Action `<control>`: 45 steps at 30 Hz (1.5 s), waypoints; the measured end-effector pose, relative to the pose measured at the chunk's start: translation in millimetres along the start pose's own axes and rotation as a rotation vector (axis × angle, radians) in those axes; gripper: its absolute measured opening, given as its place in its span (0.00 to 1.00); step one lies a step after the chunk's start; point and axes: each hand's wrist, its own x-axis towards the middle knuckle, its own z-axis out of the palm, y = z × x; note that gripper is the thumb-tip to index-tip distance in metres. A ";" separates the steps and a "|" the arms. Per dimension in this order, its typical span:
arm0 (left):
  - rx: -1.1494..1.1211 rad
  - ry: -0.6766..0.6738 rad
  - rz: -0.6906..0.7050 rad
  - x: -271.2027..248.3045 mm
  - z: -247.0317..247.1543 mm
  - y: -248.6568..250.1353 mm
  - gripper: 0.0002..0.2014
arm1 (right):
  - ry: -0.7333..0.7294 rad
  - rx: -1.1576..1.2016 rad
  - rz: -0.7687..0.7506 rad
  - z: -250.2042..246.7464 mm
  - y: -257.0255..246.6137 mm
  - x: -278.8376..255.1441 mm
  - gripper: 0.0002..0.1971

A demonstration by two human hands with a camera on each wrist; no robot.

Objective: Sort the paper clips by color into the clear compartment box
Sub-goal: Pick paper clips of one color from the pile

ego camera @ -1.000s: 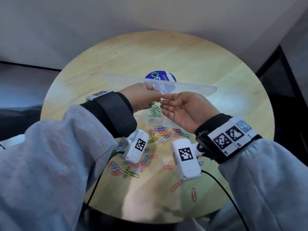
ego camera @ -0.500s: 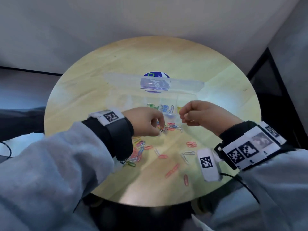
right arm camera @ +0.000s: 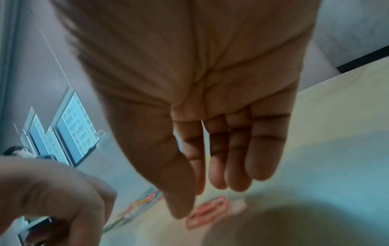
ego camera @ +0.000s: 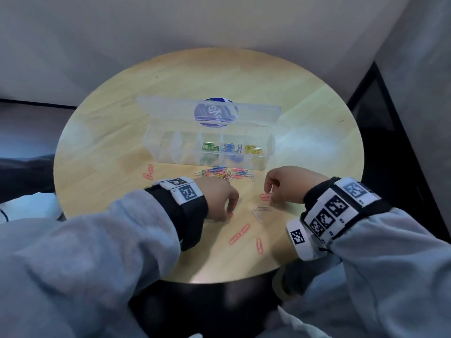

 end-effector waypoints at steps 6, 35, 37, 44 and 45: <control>-0.020 -0.034 -0.027 6.0 0.4 -1.0 0.05 | 0.055 -0.064 -0.052 8.9 -5.1 6.3 0.07; -0.271 -0.160 -0.162 -7.6 -8.3 19.1 0.09 | -0.040 0.036 -0.044 6.6 -7.8 5.4 0.04; -0.048 -0.149 -0.146 -10.9 -1.3 27.3 0.09 | -0.052 0.168 -0.051 2.5 -3.2 5.0 0.04; -0.068 -0.156 -0.113 -3.6 7.7 35.0 0.06 | -0.131 0.738 -0.055 -8.0 6.2 -3.9 0.08; -0.093 -0.149 -0.114 -3.9 9.5 34.7 0.04 | -0.157 0.797 -0.052 -9.0 6.6 -6.1 0.08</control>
